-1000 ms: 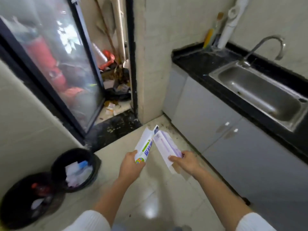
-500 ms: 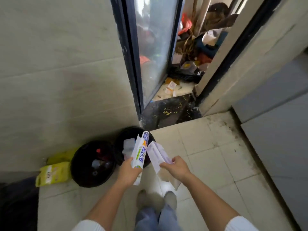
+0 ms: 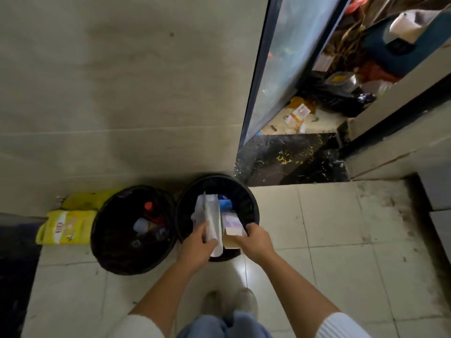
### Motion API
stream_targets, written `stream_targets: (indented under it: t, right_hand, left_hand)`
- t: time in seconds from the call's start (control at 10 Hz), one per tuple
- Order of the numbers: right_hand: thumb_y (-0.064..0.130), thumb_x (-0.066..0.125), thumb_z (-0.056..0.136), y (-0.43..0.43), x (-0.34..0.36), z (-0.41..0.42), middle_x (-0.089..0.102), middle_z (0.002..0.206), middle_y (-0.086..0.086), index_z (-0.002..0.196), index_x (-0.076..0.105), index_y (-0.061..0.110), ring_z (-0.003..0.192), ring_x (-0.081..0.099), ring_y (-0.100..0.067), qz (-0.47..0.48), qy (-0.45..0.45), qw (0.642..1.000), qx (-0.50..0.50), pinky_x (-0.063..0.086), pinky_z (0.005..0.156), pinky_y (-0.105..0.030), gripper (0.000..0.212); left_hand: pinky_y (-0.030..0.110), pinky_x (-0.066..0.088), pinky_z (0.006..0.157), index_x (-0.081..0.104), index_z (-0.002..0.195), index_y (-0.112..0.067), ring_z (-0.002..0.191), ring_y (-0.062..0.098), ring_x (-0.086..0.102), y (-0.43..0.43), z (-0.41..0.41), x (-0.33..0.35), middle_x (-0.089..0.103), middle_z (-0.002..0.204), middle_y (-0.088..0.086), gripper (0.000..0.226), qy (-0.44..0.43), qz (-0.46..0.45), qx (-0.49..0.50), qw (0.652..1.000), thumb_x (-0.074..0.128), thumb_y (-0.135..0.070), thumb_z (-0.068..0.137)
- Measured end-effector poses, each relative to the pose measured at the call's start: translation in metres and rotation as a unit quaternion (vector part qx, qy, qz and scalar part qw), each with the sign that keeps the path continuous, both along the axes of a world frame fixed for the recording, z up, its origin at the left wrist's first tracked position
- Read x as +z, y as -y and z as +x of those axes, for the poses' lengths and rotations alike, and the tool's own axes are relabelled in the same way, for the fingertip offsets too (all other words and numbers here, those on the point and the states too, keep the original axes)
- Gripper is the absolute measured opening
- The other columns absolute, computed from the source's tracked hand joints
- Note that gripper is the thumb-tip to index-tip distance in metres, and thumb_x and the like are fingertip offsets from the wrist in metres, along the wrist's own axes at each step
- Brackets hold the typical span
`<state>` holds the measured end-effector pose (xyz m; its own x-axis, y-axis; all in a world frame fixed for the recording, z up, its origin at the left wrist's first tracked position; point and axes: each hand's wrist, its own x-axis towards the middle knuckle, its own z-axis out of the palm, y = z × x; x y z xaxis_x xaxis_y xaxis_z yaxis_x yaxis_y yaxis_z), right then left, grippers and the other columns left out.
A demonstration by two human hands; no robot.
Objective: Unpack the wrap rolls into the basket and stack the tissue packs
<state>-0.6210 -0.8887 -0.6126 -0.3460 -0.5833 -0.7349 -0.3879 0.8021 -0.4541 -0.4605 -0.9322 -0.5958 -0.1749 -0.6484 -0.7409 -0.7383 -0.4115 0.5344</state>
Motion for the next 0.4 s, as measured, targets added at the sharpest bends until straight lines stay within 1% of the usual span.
stream_targets:
  t: [0.1, 0.2, 0.3, 0.4]
  right_hand:
    - [0.024, 0.063, 0.082, -0.001, 0.016, -0.001, 0.056, 0.077, 0.002, 0.085, 0.051, 0.020, 0.066, 0.054, -0.010, -0.022, 0.002, 1.000, 0.019, 0.037, 0.049, -0.018, 0.013]
    - [0.021, 0.061, 0.083, -0.001, 0.065, -0.005, 0.053, 0.070, 0.003, 0.078, 0.052, 0.017, 0.066, 0.055, -0.014, -0.026, 0.007, 0.998, 0.052, 0.039, 0.051, -0.022, 0.011]
    - [0.021, 0.060, 0.083, 0.008, 0.138, -0.011, 0.060, 0.078, -0.001, 0.083, 0.056, 0.016, 0.078, 0.060, -0.022, -0.057, 0.004, 0.995, 0.085, 0.046, 0.063, -0.029, 0.006]
    - [0.021, 0.061, 0.085, 0.014, 0.218, -0.013, 0.068, 0.097, -0.010, 0.100, 0.064, 0.009, 0.093, 0.063, -0.028, -0.085, -0.010, 0.992, 0.097, 0.052, 0.080, -0.036, 0.020]
  left_hand:
    - [0.033, 0.045, 0.096, 0.037, 0.143, -0.019, 0.123, 0.025, 0.052, -0.004, 0.002, 0.016, 0.051, 0.141, 0.007, 0.057, -0.006, -0.004, 0.011, 1.000, 0.059, -0.021, 0.090]
    - [0.029, 0.042, 0.092, 0.040, 0.142, -0.018, 0.123, 0.026, 0.052, -0.004, 0.003, 0.062, 0.051, 0.141, 0.010, 0.055, 0.008, -0.012, -0.004, 1.000, 0.059, -0.021, 0.090]
    - [0.026, 0.043, 0.082, 0.050, 0.133, -0.017, 0.107, 0.021, 0.058, 0.006, -0.004, 0.133, 0.059, 0.130, 0.010, 0.044, -0.003, -0.072, -0.025, 0.997, 0.056, -0.018, 0.089]
    - [0.023, 0.038, 0.082, 0.053, 0.130, -0.015, 0.114, 0.024, 0.057, 0.017, -0.009, 0.211, 0.060, 0.129, 0.009, 0.042, -0.004, -0.140, -0.034, 0.990, 0.057, -0.019, 0.088]
